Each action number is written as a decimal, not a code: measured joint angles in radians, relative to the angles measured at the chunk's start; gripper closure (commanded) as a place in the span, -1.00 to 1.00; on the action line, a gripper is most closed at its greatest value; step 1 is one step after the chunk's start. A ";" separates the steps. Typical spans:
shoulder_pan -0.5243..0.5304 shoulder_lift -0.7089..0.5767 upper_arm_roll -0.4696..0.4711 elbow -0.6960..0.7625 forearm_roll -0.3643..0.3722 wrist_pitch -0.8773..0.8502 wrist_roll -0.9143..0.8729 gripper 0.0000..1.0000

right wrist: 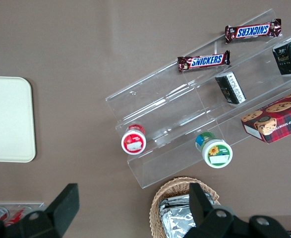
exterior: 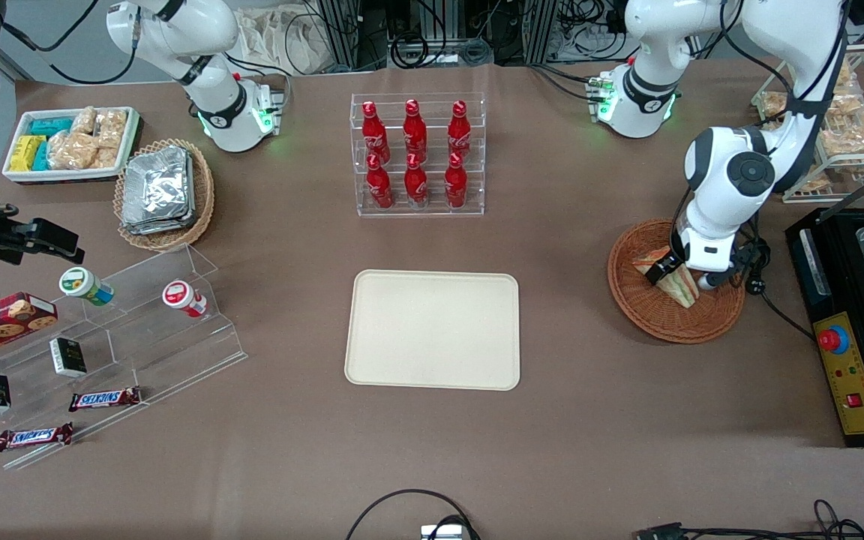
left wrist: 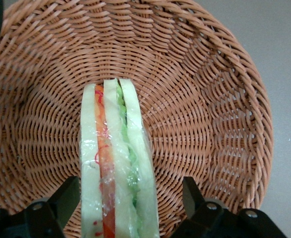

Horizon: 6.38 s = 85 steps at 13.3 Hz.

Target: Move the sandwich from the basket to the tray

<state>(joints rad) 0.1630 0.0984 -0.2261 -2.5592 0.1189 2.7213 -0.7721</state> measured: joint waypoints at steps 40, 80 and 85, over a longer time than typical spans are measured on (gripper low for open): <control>-0.486 0.158 -0.033 0.462 -0.156 -0.211 0.446 0.29; -0.550 0.462 -0.003 1.116 -0.021 -0.645 0.082 -1.00; -0.511 0.277 0.083 1.128 0.034 -0.899 0.102 -1.00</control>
<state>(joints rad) -0.3477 0.3759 -0.1430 -1.4310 0.1525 1.8227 -0.6699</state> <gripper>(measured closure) 0.000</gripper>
